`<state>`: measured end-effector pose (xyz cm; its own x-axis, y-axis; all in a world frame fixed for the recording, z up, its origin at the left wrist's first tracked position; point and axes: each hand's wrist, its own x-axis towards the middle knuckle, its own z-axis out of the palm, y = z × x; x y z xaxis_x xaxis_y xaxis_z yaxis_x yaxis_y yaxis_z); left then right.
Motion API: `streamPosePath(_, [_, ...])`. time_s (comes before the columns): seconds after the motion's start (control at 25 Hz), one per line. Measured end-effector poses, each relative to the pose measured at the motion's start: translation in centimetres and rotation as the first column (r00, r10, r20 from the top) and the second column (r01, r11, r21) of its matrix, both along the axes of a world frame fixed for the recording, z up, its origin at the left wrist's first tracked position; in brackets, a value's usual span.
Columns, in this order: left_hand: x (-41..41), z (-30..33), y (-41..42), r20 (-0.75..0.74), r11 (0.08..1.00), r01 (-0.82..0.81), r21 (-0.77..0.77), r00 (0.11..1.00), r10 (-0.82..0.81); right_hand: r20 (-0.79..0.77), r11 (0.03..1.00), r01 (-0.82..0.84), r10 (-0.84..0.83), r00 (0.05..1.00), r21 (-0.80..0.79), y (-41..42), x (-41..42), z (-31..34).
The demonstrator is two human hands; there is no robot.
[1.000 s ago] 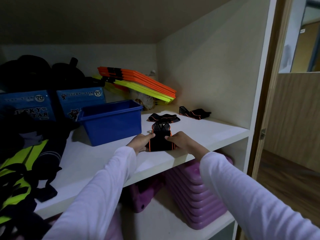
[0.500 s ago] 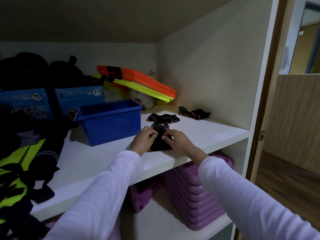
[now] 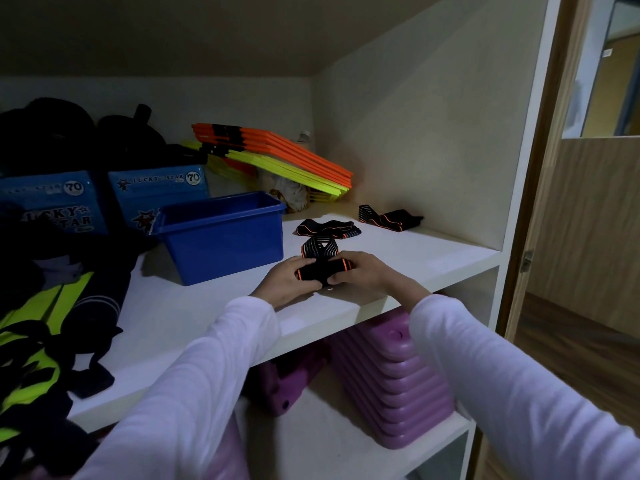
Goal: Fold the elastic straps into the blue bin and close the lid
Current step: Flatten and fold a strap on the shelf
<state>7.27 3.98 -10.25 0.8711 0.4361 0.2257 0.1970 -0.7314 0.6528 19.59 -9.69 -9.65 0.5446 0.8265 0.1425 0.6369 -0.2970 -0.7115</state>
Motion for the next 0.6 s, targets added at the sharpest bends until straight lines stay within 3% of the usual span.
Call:
streamPosePath(0.12, [0.1,0.1,-0.1,0.086,0.966,-0.029,-0.255,0.995,0.052,-0.206,0.995,0.01,0.011,0.978,0.097,-0.1,0.3,0.4])
streamPosePath(0.2, [0.4,0.2,0.0,0.085,0.939,-0.067,-0.337,0.991,0.102,-0.29,0.993,0.016,0.019,0.957,0.117,-0.2,0.3,0.5])
streamPosePath(0.6, [2.5,-0.1,0.9,0.038,0.921,-0.134,-0.367,0.987,0.159,-0.47,0.994,0.108,-0.1,0.877,-0.012,1.1,1.6,0.4])
